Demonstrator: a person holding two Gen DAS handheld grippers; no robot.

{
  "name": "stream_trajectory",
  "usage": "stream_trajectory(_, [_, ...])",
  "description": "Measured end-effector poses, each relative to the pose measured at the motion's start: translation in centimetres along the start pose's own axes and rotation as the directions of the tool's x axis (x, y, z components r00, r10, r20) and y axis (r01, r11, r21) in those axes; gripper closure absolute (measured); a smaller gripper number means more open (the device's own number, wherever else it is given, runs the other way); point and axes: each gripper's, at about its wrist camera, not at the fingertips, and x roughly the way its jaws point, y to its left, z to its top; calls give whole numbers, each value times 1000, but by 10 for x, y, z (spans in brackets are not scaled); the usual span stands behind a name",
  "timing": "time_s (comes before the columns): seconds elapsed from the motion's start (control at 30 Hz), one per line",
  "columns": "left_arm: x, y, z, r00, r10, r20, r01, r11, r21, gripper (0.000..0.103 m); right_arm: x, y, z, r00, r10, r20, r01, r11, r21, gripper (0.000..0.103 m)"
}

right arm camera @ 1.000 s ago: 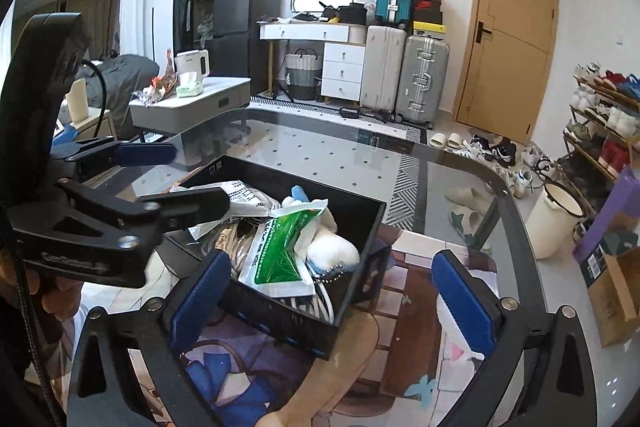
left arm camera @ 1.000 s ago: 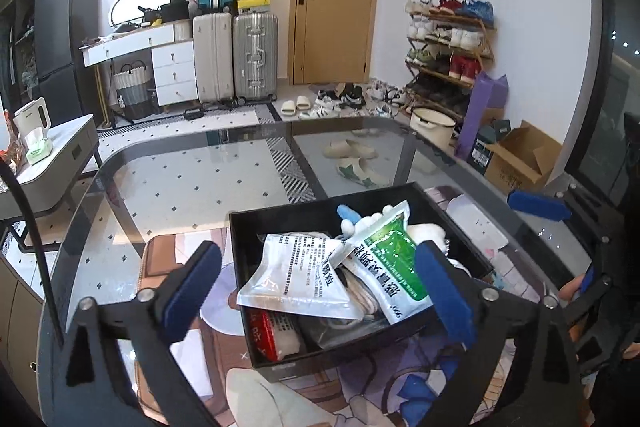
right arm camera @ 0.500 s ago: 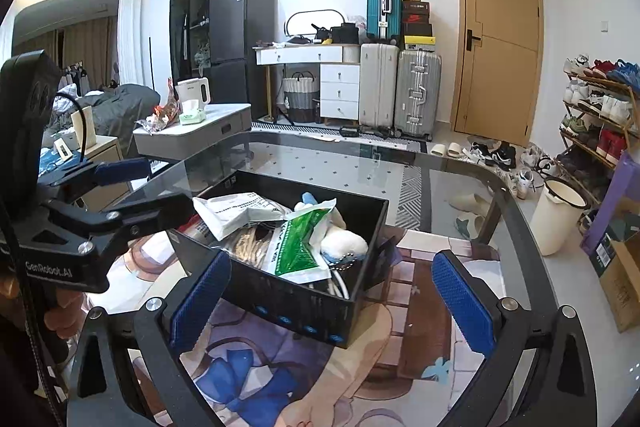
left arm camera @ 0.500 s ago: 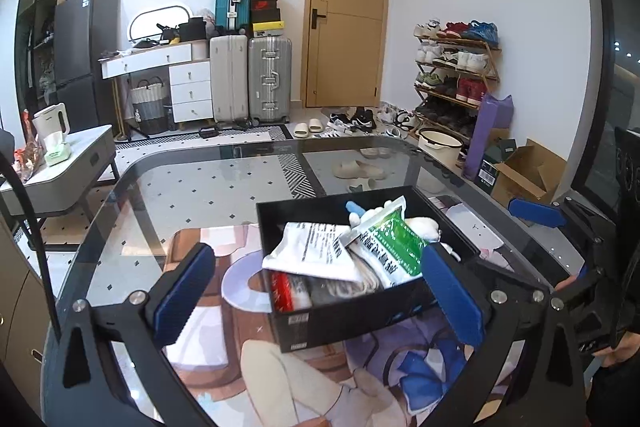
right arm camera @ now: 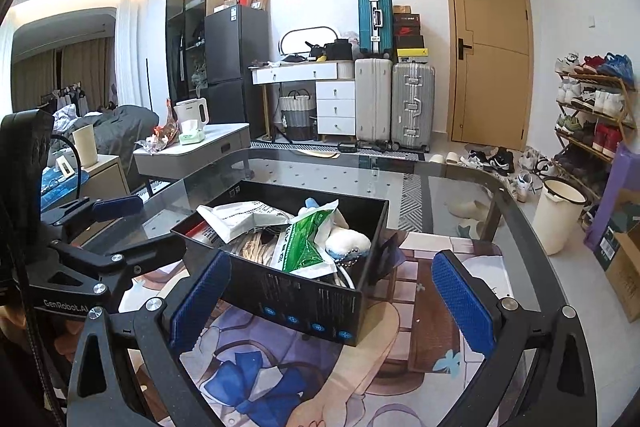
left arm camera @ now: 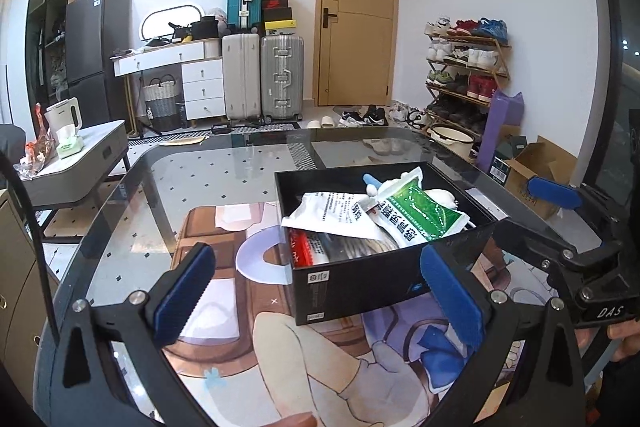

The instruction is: Organize soft objects

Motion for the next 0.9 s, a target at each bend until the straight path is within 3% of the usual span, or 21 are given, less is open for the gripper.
stream_trajectory(0.7, [4,3,-11,999,47,4,-47,999,-18,0,-3,2,-7,999,2,52,-1,1000,-10,1])
stream_trajectory(0.9, [5,4,-11,1000,31,1,-31,999,-22,0,-5,5,-8,998,-4,63,5,1000,-21,1])
